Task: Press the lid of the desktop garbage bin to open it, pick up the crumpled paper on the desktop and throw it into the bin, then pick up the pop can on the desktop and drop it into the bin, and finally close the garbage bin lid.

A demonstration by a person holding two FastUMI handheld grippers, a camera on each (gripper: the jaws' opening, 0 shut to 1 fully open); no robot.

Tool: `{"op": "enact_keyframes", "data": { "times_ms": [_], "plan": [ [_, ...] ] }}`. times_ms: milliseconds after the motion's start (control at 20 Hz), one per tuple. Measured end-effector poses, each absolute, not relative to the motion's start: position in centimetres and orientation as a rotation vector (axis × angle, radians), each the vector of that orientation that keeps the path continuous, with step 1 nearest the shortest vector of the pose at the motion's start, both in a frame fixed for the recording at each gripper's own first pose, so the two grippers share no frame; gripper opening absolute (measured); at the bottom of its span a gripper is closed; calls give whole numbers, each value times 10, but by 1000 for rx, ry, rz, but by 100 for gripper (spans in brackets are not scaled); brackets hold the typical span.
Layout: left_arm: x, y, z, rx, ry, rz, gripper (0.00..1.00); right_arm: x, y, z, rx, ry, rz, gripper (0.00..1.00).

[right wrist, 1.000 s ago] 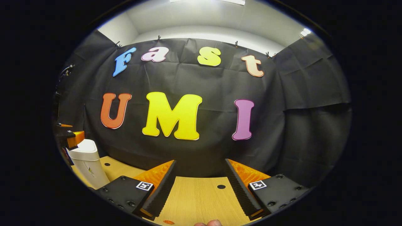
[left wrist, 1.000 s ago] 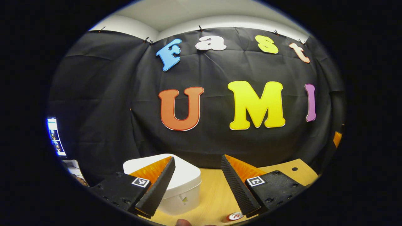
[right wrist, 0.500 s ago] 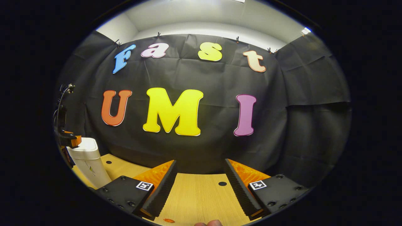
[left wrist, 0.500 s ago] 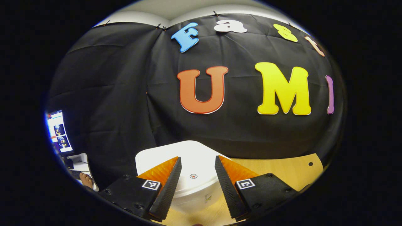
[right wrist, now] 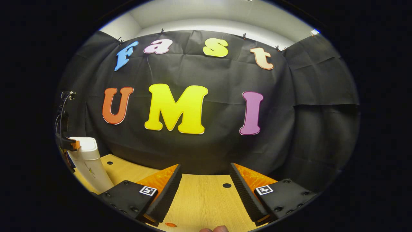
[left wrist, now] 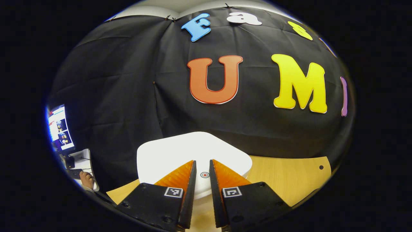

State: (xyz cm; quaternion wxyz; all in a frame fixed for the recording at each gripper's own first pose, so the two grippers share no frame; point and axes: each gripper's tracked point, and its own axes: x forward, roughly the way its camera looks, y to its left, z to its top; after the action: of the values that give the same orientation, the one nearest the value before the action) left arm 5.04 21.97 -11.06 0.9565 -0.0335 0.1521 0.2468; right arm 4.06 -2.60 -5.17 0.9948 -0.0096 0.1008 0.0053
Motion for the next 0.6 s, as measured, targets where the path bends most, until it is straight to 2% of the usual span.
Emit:
{"op": "enact_keyframes", "data": {
  "times_ms": [50,100,150,300,350,600],
  "plan": [
    [50,220,-110,-71,311,506,26,42,-27,-53,-17,203,9,95],
    [50,220,-110,-73,308,511,31,42,-27,-53,-17,204,9,95],
    [49,221,-112,-84,310,517,22,42,-26,-53,-17,205,11,95],
    [46,224,-117,-66,348,546,17,42,-19,-55,-23,203,27,95],
    [44,226,-119,-66,356,554,12,42,-17,-55,-22,203,32,95],
    [46,224,-113,-118,318,543,10,38,-8,-53,-38,196,57,95]
  ]
}}
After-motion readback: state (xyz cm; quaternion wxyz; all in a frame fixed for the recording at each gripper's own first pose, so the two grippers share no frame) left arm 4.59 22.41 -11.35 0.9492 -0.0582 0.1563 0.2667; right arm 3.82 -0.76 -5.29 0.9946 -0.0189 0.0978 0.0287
